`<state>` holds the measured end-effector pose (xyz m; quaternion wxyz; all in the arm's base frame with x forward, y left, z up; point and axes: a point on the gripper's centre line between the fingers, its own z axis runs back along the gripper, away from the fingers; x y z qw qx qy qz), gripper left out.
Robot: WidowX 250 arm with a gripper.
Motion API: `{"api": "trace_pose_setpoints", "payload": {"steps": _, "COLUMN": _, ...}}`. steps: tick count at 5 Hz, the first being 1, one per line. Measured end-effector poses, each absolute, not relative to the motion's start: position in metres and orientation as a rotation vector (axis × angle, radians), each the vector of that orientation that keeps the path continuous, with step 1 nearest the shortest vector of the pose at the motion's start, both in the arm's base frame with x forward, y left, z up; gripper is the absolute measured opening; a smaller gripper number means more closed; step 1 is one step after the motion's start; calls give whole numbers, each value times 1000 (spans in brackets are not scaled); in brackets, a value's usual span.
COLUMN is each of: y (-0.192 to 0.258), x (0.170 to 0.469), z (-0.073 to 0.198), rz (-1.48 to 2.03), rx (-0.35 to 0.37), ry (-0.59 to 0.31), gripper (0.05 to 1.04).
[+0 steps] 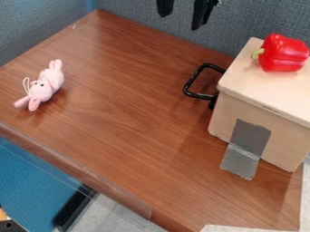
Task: Move the pink rabbit to upper left of the table
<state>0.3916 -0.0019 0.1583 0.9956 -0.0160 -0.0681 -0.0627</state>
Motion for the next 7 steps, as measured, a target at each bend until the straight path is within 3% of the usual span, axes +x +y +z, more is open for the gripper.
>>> {"api": "trace_pose_setpoints", "payload": {"steps": 2, "y": 21, "x": 380, "z": 125, "rz": -100, "rx": -19, "ry": -53, "gripper": 1000}}
{"api": "trace_pose_setpoints", "payload": {"steps": 4, "y": 95, "x": 335, "z": 123, "rz": -2, "rx": 87, "ry": -89, "gripper": 1000}}
{"api": "trace_pose_setpoints", "payload": {"steps": 5, "y": 130, "x": 309, "z": 99, "rz": 72, "rx": 109, "ry": -107, "gripper": 1000}}
{"api": "trace_pose_setpoints", "payload": {"steps": 6, "y": 153, "x": 301, "z": 93, "rz": 114, "rx": 138, "ry": -124, "gripper": 1000}}
{"api": "trace_pose_setpoints", "payload": {"steps": 7, "y": 176, "x": 292, "z": 85, "rz": 151, "rx": 115, "ry": -130, "gripper": 1000}}
